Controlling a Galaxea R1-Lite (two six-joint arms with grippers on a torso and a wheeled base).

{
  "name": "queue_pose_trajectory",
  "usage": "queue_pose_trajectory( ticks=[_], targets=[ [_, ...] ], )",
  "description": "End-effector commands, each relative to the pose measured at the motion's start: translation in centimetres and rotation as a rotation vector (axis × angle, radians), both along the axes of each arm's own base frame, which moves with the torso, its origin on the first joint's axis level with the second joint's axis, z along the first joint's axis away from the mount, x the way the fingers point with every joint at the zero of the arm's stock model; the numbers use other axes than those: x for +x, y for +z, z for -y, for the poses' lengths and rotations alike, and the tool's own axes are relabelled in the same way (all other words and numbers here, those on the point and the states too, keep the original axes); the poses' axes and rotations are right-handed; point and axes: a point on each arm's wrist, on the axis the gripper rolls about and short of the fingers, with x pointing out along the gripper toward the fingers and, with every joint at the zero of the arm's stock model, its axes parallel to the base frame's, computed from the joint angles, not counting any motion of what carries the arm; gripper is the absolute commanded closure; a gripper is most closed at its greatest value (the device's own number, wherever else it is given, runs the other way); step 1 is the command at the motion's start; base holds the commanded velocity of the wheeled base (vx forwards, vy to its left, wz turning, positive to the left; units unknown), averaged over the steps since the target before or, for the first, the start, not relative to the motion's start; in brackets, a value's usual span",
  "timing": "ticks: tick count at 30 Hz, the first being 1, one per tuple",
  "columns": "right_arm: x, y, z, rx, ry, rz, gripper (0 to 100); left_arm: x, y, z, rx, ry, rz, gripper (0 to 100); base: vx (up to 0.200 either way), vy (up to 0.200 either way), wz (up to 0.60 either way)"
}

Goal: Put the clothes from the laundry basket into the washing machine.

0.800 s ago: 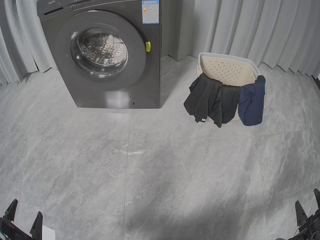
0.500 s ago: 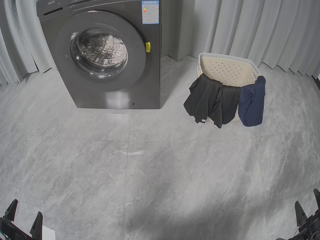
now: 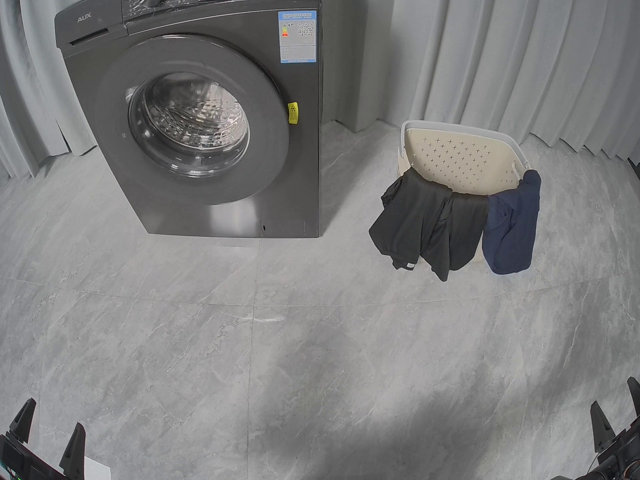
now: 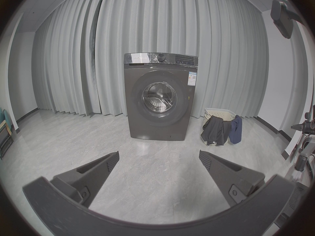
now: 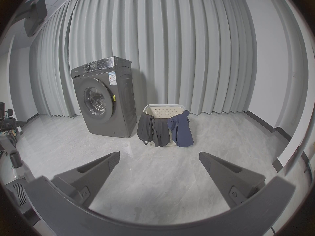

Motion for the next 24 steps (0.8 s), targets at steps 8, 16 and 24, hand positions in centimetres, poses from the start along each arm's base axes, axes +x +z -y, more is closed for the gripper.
queue_pose_trajectory(
  ticks=[8,16,24],
  targets=[
    [0.03,-0.52,0.00,-0.003,0.003,-0.004,0,0.04,-0.48,0.00,-0.001,0.001,-0.007,0,0.000,0.000,-0.37],
    [0.03,-0.52,0.00,0.000,0.003,-0.004,0,0.04,-0.48,0.00,-0.003,0.002,-0.007,0,0.000,-0.050,-0.07],
    [0.03,-0.52,0.00,-0.002,0.003,-0.004,0,0.04,-0.48,0.00,-0.003,0.002,-0.007,0,0.000,-0.200,0.00]
  ],
)
